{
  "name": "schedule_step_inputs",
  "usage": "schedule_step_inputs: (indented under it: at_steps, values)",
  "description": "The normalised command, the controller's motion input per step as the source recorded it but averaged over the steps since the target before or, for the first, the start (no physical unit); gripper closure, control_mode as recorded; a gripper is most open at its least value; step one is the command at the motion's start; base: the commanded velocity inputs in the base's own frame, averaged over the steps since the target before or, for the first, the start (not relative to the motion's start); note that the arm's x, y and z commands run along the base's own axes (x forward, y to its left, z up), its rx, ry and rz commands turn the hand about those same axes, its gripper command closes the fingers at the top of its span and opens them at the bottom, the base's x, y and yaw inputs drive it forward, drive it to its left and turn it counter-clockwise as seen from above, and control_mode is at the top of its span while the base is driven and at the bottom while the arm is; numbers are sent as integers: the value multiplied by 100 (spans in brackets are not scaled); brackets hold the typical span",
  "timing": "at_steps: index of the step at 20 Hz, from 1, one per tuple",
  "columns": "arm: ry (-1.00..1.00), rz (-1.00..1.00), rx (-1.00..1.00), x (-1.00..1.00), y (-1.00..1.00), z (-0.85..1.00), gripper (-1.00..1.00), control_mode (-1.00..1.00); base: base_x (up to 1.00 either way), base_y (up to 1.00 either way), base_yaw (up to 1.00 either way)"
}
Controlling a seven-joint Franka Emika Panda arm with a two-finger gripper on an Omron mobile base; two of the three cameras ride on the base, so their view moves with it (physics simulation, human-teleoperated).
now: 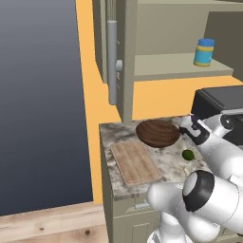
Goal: Open the cabinet. Place the bowl and condiment on the counter. Then place the lime and garlic on the cutting board.
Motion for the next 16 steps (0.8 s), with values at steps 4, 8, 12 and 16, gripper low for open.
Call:
schedule_step_inputs:
  at_steps: [4,8,12,16]
  values:
    - [0,7,-1,-58,-4,66,-100,-100,0,0,0]
    - [0,6,-5,-74,-9,56,-100,-100,0,0,0]
    - [0,6,-6,-67,-6,55,-100,-100,0,0,0]
    - [1,7,-11,-42,-1,64,-100,-100,0,0,0]
